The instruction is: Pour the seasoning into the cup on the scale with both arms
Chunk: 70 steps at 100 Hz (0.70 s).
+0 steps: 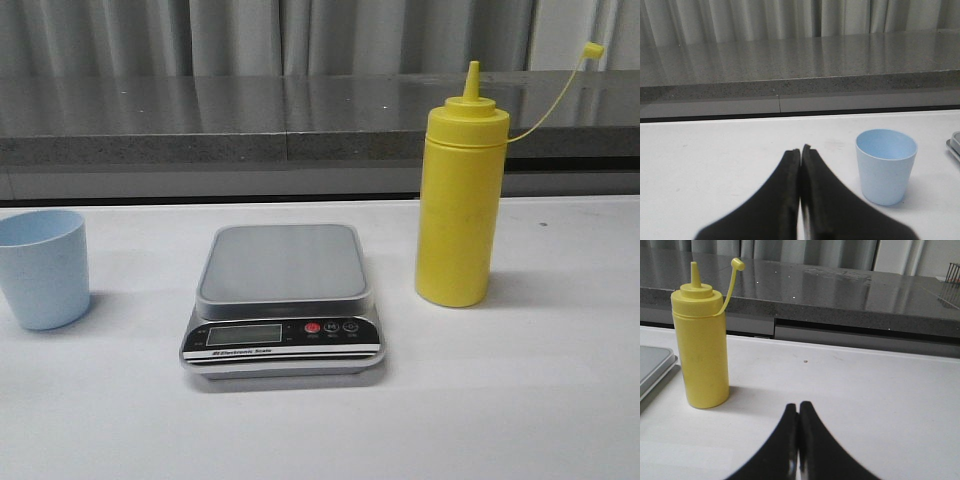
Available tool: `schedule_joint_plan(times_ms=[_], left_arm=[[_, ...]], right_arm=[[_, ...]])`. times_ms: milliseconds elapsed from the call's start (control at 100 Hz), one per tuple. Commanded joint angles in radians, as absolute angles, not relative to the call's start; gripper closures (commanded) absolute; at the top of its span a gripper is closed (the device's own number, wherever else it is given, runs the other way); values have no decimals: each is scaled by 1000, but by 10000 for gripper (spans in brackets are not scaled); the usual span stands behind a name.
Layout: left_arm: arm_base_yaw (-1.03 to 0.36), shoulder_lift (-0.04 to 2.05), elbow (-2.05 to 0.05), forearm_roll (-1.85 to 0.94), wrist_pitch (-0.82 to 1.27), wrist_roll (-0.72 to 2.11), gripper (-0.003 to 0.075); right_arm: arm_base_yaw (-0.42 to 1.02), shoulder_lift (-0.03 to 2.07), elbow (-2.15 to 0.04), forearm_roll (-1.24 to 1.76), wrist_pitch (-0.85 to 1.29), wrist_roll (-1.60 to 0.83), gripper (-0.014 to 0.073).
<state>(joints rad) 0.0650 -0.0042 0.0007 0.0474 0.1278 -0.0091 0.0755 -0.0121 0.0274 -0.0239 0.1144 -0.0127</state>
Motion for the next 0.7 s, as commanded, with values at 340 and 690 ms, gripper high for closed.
schedule_joint_plan(times_ms=[340,690], left_arm=[[67,-33,26,19,45,-20,740],[67,107,-176,-47,103,-20,740]], right_arm=[[71,-30,5,-35,39,-15,661],[71,-30,5,-35,39,-15,661]])
